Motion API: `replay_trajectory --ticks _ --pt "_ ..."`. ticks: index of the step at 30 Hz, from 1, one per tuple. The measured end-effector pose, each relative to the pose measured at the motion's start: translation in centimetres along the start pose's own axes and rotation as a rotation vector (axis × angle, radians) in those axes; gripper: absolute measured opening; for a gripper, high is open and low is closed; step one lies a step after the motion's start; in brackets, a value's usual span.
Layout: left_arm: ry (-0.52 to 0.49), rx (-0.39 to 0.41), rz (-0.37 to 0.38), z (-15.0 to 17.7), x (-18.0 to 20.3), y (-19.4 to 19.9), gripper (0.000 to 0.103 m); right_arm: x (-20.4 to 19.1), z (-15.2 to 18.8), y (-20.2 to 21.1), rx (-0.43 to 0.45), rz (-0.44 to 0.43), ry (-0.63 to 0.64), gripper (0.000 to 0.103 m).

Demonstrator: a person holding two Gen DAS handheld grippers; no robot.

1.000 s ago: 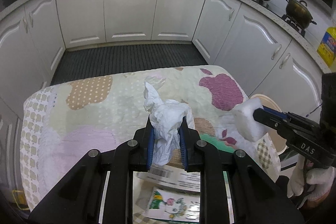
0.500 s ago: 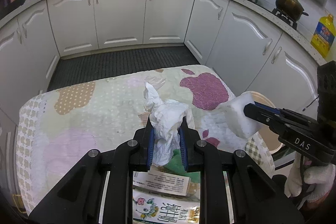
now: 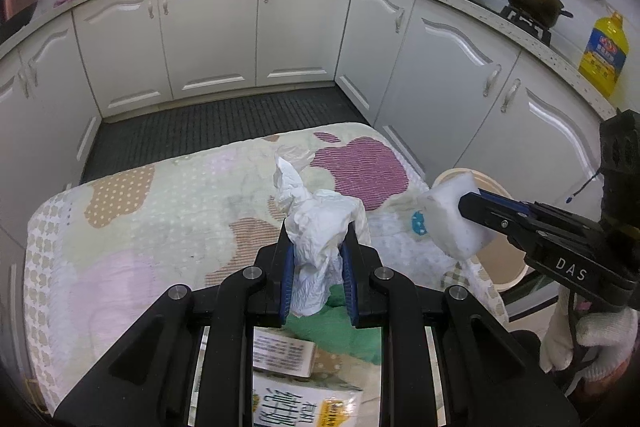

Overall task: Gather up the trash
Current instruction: 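Carry the tissue and foam block over the bin and open both grippers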

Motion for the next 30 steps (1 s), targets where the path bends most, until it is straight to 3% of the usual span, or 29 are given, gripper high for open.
replay_trajectory --ticks 15,30 --pt "-0.027 -0.018 0.075 -0.4 6.6 -1.7 0.018 5.0 0.7 2.5 0.019 0.059 -0.037 0.017" --pt "-0.083 -0.082 0.15 1.0 15.7 -6.3 0.018 13.7 2.7 6.4 0.038 0.159 -0.149 0.017"
Point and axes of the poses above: each gripper's, at about its wrist camera, not at the fingertips, and y roughly against the way its jaws point, x to its right, z to its underside, the point moved 9 cm from there along -y, roughly the way its jaws point, and after that the axes turned 5 degrees about z, right-handed, at the moved point
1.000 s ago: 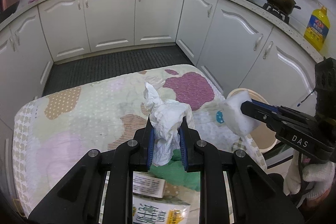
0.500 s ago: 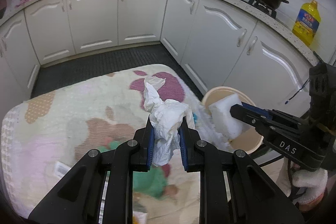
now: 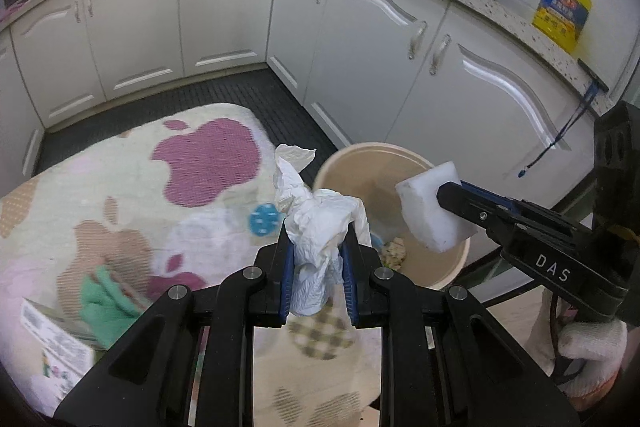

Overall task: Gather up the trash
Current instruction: 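Carry the tissue and foam block over the bin and open both grippers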

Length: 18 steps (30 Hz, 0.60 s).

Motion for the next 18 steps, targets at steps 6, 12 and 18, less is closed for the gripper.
replay_trajectory --ticks 6,12,18 --pt "-0.012 -0.028 0.016 0.6 2.7 -2.3 0.018 2.9 0.7 -0.1 -0.013 0.025 -0.038 0.017" --pt "-0.011 -0.053 0.023 0.8 3.6 -4.2 0.018 5.1 1.0 -0.7 -0.023 0.04 -0.062 0.017" --pt "-0.004 -0.078 0.027 0.3 3.8 -6.2 0.018 7.3 1.4 -1.2 -0.028 0.058 -0.092 0.017"
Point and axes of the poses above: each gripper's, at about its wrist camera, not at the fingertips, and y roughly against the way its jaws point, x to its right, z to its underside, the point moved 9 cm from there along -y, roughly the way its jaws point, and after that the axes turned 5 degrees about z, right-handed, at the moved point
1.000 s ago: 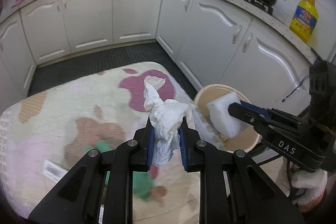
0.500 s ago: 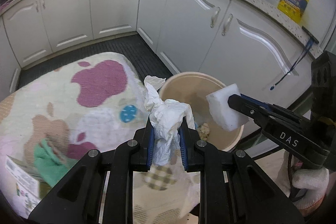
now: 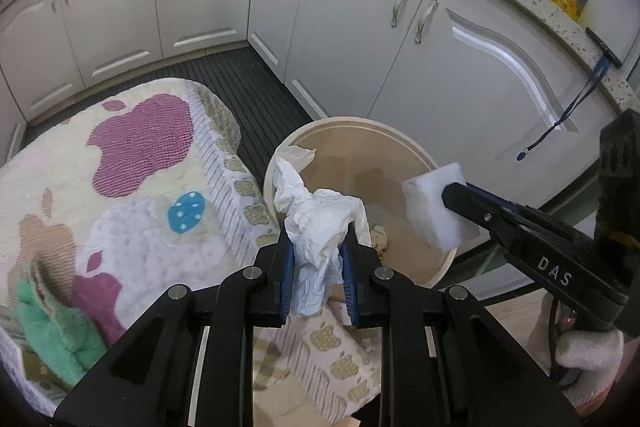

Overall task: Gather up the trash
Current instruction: 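Carry the tissue and foam block over the bin and open both grippers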

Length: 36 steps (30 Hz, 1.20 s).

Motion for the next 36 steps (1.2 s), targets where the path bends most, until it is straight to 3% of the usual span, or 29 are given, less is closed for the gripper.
replay_trajectory --ticks 13,30,34,36 --pt "-0.034 -0.029 -0.017 -1.1 1.2 -3.3 0.018 2.9 0.6 -1.4 -0.02 0.037 -0.052 0.017" --pt "-0.001 -0.042 -0.009 -1.0 0.3 -5.0 0.021 3.3 0.9 -3.1 -0.046 0.076 -0.043 0.019" --pt "0.008 -0.048 0.001 -1.0 0.2 -5.2 0.026 3.8 0.8 -3.2 -0.04 0.108 -0.053 0.037" --pt "0.013 -0.055 0.008 -0.9 0.2 -5.4 0.036 4.0 0.8 -3.1 -0.038 0.113 -0.057 0.037"
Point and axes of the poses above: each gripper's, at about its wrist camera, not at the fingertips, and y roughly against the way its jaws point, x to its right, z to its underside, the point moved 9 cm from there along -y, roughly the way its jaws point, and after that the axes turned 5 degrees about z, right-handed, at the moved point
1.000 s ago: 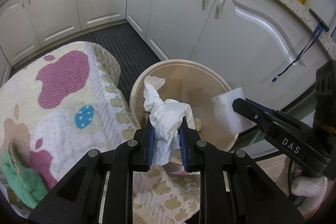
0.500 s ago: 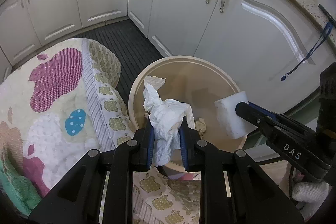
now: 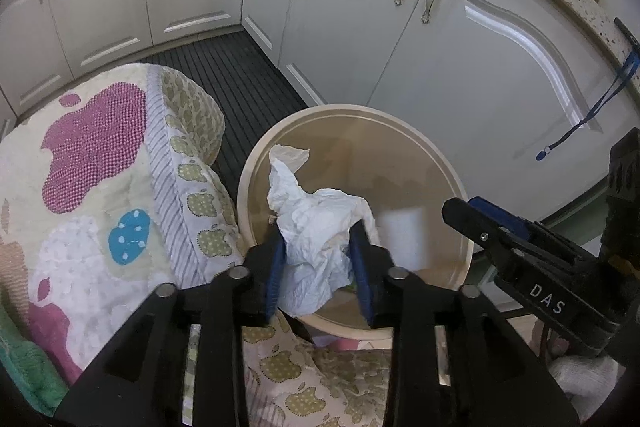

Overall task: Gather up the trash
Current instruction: 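Carry the tissue and foam block over the bin and open both grippers, then return both tools from the bin to the table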

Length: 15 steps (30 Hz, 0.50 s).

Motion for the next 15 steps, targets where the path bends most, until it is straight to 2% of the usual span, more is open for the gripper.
replay_trajectory --ticks 3,15 --pt "0.011 -0.011 0.01 0.28 -0.02 -0.2 0.047 0.03 0.12 -0.03 -0.007 0.003 0.001 0.037" --pt "0.0 -0.012 0.003 0.84 0.66 0.4 0.048 -0.35 0.17 0.22 -0.009 -0.012 -0.004 0.037"
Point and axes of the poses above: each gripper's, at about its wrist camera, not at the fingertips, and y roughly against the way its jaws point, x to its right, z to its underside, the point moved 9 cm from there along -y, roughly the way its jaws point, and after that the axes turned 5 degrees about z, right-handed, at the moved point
